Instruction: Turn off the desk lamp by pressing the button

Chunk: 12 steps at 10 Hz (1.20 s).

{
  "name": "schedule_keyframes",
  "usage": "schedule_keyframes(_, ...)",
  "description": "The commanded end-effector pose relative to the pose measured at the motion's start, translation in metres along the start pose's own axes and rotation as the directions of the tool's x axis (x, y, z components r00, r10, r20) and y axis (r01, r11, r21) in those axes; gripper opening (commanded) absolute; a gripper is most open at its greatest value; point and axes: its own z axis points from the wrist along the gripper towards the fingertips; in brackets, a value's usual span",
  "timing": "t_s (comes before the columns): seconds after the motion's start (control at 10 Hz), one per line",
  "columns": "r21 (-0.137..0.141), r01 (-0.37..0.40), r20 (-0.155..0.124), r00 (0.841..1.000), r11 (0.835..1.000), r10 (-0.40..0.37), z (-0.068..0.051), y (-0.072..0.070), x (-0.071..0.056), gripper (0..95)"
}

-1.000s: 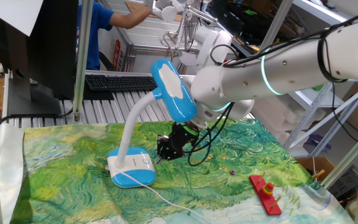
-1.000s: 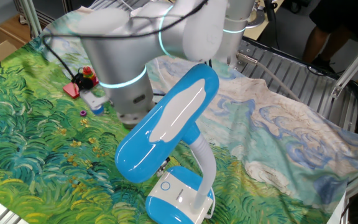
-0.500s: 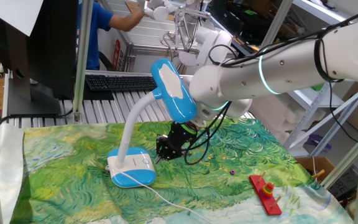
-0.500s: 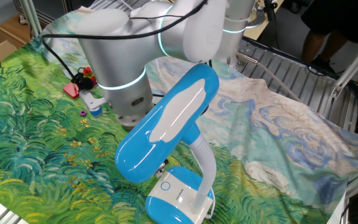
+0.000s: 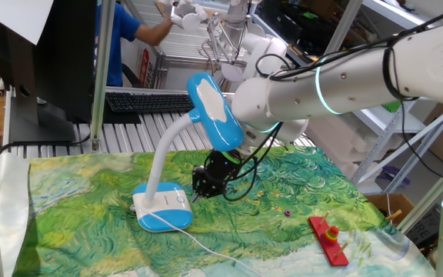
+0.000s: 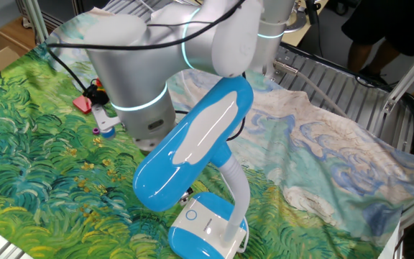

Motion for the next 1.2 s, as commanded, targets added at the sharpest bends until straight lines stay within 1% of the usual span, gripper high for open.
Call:
schedule_keyframes(0.1,-0.005,0.0,-0.006,1.0,1.0,0.0,-0.0014,-0.0003,0.0008,0.0)
schedule_keyframes(0.4,-0.011,0.005,-0.01,1.0,1.0,-0.005,-0.0014,-0.0003,0.0008,0.0)
schedule_keyframes(0.6,-0.018,0.009,0.002,1.0,1.0,-0.009,-0.0014,-0.0003,0.0008,0.0)
schedule_keyframes(0.8,-0.034,0.008,0.018,1.0,0.999,-0.007,-0.0014,-0.0003,0.0008,0.0)
schedule_keyframes(1.2,-0.042,-0.002,0.023,1.0,0.999,0.003,-0.0014,-0.0003,0.0008,0.0)
